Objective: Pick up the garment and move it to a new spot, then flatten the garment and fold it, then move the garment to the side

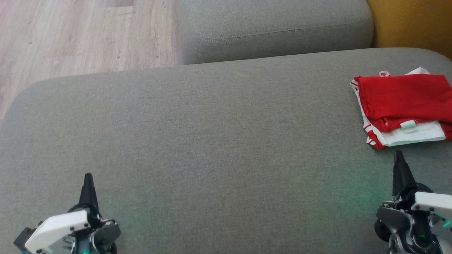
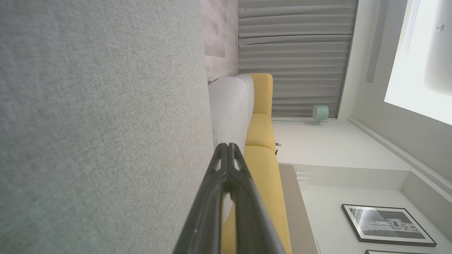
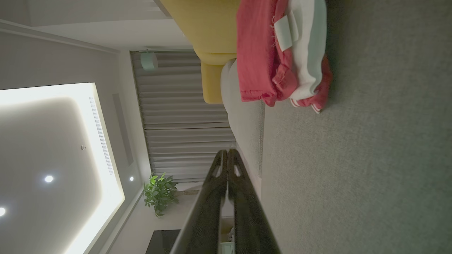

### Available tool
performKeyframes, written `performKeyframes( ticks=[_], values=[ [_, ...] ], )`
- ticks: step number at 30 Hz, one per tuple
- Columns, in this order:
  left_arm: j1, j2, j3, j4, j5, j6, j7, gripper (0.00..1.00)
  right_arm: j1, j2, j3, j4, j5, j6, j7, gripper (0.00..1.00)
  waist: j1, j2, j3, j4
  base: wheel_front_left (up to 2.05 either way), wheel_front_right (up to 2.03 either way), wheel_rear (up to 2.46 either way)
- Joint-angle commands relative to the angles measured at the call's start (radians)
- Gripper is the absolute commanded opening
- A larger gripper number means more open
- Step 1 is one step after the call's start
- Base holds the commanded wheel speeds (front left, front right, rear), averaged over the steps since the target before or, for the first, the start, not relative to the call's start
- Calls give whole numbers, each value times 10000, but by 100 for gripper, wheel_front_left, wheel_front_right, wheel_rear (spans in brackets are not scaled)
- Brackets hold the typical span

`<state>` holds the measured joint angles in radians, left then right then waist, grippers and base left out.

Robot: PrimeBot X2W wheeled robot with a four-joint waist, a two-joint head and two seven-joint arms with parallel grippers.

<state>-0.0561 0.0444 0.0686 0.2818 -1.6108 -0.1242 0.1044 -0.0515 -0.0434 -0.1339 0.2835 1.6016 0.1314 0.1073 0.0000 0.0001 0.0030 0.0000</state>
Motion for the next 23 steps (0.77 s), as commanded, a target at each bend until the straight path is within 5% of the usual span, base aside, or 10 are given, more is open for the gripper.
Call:
performKeyframes(
  ticks=[1, 23],
  values=[
    [-513, 118, 377, -367, -40, -65, 27, 0, -564, -68, 201, -387, 70, -7, 59, 0, 0, -1, 1, 0, 0, 0, 0],
    [-515, 101, 401, -366, -20, -65, 47, 0, -564, -68, 202, -387, 71, -7, 59, 0, 0, -1, 1, 0, 0, 0, 0]
  ],
)
